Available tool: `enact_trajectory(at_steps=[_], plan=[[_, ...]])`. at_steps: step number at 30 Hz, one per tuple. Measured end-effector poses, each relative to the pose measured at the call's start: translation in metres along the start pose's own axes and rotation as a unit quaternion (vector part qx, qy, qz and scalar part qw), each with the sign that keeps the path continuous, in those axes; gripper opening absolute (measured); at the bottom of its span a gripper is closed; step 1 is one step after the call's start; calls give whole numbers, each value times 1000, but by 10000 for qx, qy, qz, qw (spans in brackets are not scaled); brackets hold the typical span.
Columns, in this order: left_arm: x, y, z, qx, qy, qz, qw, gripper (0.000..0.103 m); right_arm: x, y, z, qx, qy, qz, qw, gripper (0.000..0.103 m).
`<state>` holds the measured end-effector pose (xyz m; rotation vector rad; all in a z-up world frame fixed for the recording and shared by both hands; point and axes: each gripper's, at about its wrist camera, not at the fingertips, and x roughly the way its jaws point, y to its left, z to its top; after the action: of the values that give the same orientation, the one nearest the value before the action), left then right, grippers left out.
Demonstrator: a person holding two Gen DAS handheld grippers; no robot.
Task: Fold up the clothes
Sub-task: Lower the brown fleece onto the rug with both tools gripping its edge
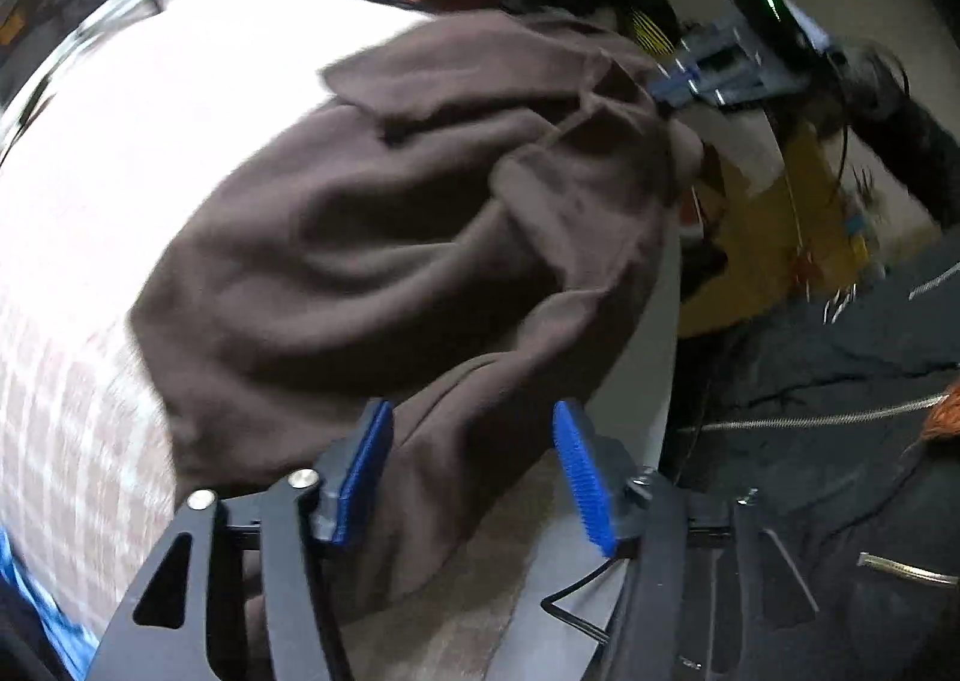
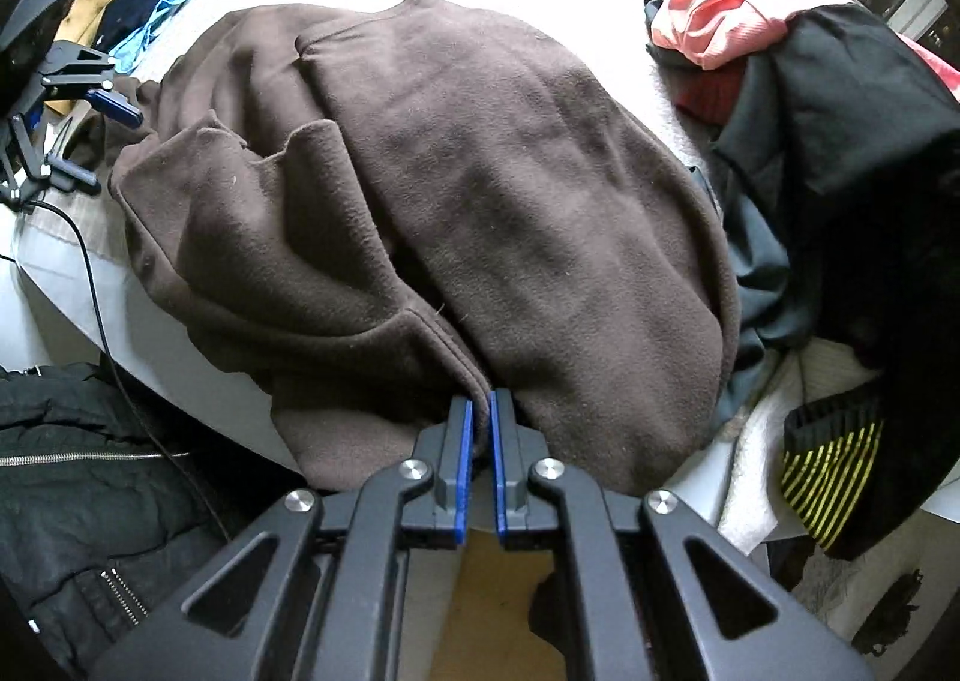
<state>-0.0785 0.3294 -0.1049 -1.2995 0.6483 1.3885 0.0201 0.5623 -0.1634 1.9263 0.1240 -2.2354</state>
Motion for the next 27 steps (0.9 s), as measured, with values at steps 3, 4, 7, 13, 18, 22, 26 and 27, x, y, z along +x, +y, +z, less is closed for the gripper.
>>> enact_trajectory(at_steps=[3, 4, 7, 13, 18, 22, 26, 27], plan=[[18, 0, 14, 112, 199, 65, 9997, 58, 0, -1, -3, -37, -56, -5, 10000, 6], [24, 3, 15, 25, 275, 22, 9996, 52, 0, -1, -5, -71, -82, -7, 9999, 6], [35, 10, 16, -281, 501, -54, 9983, 9, -4, -4, -9, -88, -184, 71, 9998, 13], [4, -11, -3, -518, 193, 63, 9985, 5, -11, 1, -25, -398, -430, 212, 9981, 38], [-10, -26, -16, -624, -21, 226, 9978, 5, 2, 4, -27, -436, -323, 305, 9981, 29], [4, -24, -5, -646, -163, 345, 9972, 4, -11, 10, -35, -228, -433, 126, 9987, 5], [12, -27, -11, -656, -524, 438, 9955, 4, -47, 33, -50, -136, -899, -193, 9957, 4], [11, -31, -15, -701, -606, 453, 9947, 4, -57, 40, -54, -82, -1051, -226, 9942, 4]])
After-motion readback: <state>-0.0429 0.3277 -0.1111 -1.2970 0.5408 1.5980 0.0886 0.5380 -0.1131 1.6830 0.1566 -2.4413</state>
